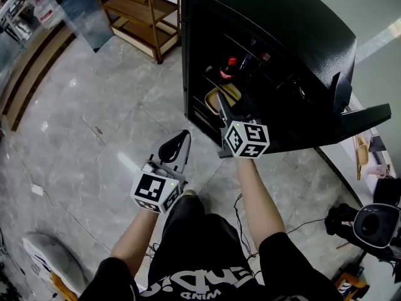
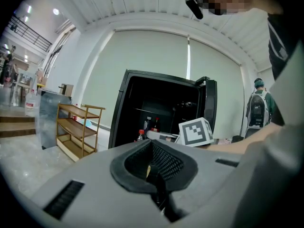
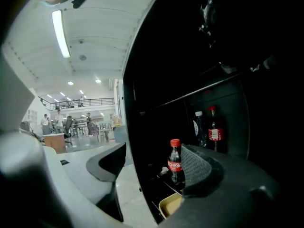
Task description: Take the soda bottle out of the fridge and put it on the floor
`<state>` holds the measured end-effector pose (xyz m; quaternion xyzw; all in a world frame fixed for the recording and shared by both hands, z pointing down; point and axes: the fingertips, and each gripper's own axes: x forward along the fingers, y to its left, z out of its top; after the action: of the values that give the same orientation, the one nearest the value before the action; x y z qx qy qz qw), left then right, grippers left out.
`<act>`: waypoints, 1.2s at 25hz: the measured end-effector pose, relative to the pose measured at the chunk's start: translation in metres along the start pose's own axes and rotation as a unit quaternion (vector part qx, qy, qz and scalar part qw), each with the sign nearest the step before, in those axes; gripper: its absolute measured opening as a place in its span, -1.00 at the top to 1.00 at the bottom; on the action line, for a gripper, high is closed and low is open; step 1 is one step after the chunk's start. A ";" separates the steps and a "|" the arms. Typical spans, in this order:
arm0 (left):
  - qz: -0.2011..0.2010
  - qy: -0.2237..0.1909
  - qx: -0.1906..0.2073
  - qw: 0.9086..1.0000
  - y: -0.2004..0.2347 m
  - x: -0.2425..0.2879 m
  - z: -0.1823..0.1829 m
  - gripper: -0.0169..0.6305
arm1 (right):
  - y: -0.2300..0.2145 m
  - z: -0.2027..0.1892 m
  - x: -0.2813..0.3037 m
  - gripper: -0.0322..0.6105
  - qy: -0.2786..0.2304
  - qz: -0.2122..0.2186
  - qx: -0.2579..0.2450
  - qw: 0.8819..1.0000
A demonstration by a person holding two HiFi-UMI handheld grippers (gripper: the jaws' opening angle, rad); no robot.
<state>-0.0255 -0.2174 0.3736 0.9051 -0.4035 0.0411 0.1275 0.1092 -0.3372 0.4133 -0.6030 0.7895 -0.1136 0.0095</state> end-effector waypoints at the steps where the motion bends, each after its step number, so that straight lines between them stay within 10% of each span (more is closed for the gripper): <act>1: -0.001 0.001 -0.001 1.000 0.003 0.003 -0.001 0.93 | -0.005 -0.004 0.010 -0.19 0.005 -0.005 -0.005 1.000; 16: 0.006 0.029 -0.005 1.000 0.045 0.023 -0.038 0.93 | -0.084 -0.073 0.110 -0.19 0.068 -0.069 0.000 0.995; 30: 0.004 0.043 -0.009 0.999 0.052 0.026 -0.058 0.93 | -0.086 -0.095 0.139 -0.10 0.106 -0.044 -0.054 0.992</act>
<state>-0.0456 -0.2542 0.4446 0.8997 -0.4017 0.0769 0.1526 0.1386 -0.4756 0.5393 -0.6213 0.7639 -0.1341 -0.1118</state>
